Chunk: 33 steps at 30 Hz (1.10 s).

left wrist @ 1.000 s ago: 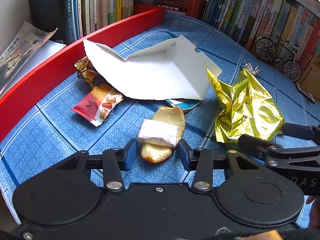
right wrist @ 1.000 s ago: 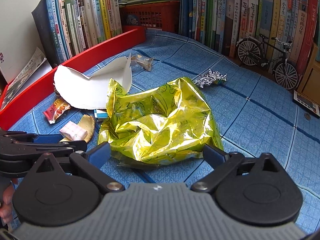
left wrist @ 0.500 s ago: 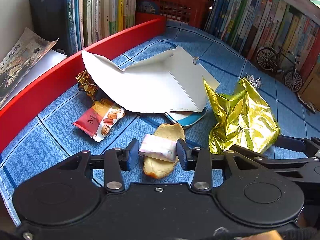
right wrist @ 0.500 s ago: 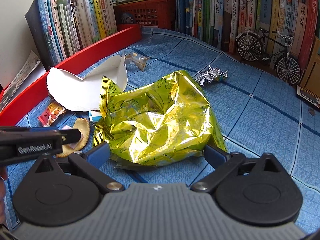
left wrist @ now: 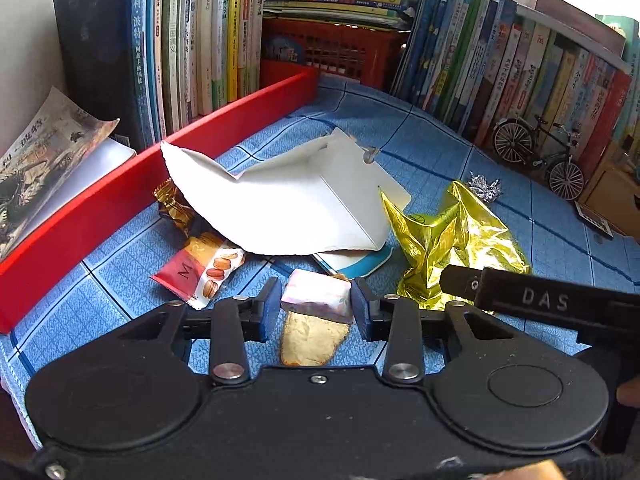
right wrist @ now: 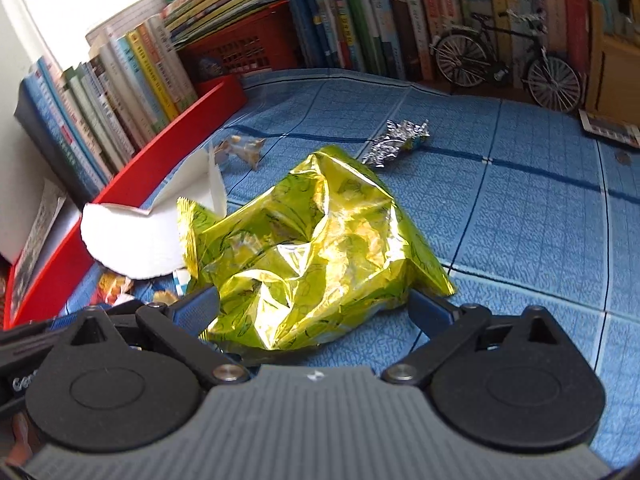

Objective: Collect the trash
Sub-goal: 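Grasp the white-wrapped cracker with the left tool while the right tool grasps the gold foil bag, then carry the white-wrapped piece and gold foil bag with both tools toward the bin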

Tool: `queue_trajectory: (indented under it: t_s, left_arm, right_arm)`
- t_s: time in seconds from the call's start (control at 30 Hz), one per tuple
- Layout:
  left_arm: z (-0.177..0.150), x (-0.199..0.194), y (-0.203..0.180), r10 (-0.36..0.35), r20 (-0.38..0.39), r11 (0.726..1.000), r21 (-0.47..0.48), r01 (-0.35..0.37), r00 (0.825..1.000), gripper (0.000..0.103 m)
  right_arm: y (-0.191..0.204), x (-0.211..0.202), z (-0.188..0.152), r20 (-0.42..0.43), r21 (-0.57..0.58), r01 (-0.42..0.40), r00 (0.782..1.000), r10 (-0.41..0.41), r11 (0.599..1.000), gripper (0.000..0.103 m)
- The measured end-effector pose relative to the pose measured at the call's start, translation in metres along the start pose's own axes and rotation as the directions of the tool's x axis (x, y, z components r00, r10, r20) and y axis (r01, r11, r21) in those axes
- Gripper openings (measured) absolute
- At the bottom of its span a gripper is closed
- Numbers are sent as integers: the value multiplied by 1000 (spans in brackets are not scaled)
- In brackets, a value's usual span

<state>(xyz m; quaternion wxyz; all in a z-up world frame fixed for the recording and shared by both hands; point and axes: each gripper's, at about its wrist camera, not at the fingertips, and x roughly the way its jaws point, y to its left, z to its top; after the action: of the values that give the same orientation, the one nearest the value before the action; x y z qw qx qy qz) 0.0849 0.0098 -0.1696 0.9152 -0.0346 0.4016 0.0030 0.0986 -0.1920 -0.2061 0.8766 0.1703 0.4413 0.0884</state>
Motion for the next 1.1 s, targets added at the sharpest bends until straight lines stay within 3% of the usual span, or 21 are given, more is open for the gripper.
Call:
queue_trajectory:
  t_s: [0.1, 0.17, 0.23, 0.27, 0.3, 0.7, 1.1]
  left_arm:
    - [2, -3, 3, 10, 3, 1000, -12, -10, 1000, 36]
    - [4, -5, 5, 15, 5, 1000, -17, -15, 1000, 36]
    - [5, -8, 6, 22, 11, 1000, -15, -21, 1000, 36]
    - [6, -9, 6, 25, 13, 1000, -14, -24, 1000, 36]
    - [7, -11, 7, 28, 15, 1000, -14, -28, 999, 36]
    - [2, -44, 21, 71, 46, 996, -58, -69, 996, 36]
    - [-36, -117, 58, 111, 61, 990, -99, -105, 992, 36]
  right_arm:
    - [-6, 6, 4, -13, 83, -8, 1000, 9, 997, 91]
    - [-6, 7, 10, -9, 107, -13, 1000, 14, 994, 74]
    - [-6, 9, 14, -21, 128, -5, 1000, 8, 992, 43]
    - [-7, 10, 16, -28, 133, -2, 1000, 6, 991, 38]
    - [-7, 9, 17, -30, 136, -7, 999, 11, 991, 26]
    - [3, -33, 17, 19, 48, -30, 999, 29, 998, 20]
    - [36, -87, -18, 60, -32, -38, 997, 40, 999, 18]
